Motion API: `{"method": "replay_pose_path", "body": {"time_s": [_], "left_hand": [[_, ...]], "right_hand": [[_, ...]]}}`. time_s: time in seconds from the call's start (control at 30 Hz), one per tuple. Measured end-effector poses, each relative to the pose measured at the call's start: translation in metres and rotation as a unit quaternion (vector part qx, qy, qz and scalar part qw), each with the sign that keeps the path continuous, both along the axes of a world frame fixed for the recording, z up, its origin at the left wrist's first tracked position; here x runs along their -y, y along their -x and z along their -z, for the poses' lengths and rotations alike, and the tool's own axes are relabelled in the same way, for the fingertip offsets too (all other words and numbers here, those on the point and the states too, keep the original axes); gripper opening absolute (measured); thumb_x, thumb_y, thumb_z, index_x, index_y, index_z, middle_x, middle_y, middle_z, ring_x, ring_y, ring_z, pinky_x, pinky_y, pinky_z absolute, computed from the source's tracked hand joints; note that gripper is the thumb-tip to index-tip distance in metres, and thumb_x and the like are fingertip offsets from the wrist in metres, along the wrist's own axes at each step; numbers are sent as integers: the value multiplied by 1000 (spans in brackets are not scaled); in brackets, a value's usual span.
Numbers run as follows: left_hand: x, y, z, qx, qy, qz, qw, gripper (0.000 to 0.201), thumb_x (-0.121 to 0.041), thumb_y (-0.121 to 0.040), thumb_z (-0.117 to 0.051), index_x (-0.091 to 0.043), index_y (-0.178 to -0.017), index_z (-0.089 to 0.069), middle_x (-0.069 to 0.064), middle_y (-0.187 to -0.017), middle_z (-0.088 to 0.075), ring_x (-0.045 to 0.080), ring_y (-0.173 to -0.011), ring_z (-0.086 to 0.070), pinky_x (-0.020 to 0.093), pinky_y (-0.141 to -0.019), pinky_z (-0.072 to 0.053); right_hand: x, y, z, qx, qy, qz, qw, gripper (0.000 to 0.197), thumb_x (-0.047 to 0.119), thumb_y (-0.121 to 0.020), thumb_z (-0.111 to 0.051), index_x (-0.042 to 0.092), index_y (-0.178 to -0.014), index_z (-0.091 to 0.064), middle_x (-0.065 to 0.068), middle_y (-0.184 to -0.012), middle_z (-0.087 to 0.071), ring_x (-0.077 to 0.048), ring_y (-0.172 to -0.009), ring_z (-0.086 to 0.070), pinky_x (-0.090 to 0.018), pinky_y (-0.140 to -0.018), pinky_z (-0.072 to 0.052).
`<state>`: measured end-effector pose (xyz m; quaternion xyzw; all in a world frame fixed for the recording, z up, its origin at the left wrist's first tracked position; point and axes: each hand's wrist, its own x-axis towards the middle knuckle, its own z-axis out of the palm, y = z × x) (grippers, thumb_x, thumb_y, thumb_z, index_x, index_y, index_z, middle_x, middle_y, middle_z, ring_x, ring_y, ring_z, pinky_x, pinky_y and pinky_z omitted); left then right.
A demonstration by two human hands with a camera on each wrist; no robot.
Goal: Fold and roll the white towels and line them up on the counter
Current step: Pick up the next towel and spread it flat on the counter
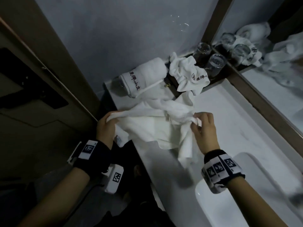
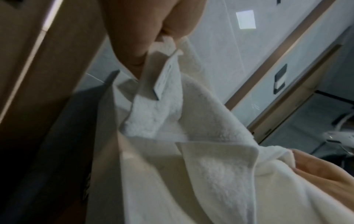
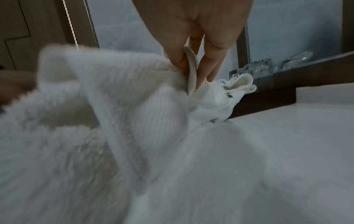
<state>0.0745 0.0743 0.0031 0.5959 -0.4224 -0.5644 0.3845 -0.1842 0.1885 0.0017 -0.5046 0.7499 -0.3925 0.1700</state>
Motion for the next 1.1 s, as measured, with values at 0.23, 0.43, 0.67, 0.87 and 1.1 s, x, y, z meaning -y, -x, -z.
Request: {"method": "replay_pose_path", "body": {"time_s": [0.23,0.43,0.67,0.87,1.1], "left_hand": [[-39,20,5,12,-64,68,996,22,-3,-84,-56,-12,-104,-60,11,-105,-62,27,-102,-56,35,-84,-49],[-64,56,-13,66,-3,241,968,53,-14,-82,-68,-15,-129,-43,5,-136,-35,14,-127,-38,21,-99,-34],[-76,41,-13,-37,85,203,975,44,13,-74,-65,-10,-110,-53,-12,-95,-60,-13,-81,-59,3,-72,-46],[-81,33,0,-136,1,99,986,26,8,-91,-42,-12,-95,-59,5,-83,-60,9,-76,-58,14,-65,-53],[-78,21,22,-116,-125,14,985,16,-19,-97,-35,-18,-99,-50,11,-99,-57,20,-87,-54,29,-71,-46]], "right_hand": [[5,11,-39,122,93,64,986,18,-1,-90,-42,15,-95,-35,16,-73,-52,-22,-64,-50,-33,-59,-45],[-4,-22,-54,166,97,-82,978,31,-11,-87,-45,13,-101,-58,10,-92,-63,-5,-85,-57,-22,-75,-47],[-39,-44,-34,223,-31,-159,961,21,1,-80,-66,21,-83,-70,14,-84,-69,3,-81,-60,-9,-76,-42],[-55,-46,-19,216,-127,-216,944,21,15,-65,-81,19,-84,-74,-4,-89,-70,-16,-81,-60,-20,-78,-44],[-56,-40,1,160,-142,-175,961,14,23,-88,-61,25,-98,-70,10,-91,-67,-7,-86,-60,-6,-74,-40]]}}
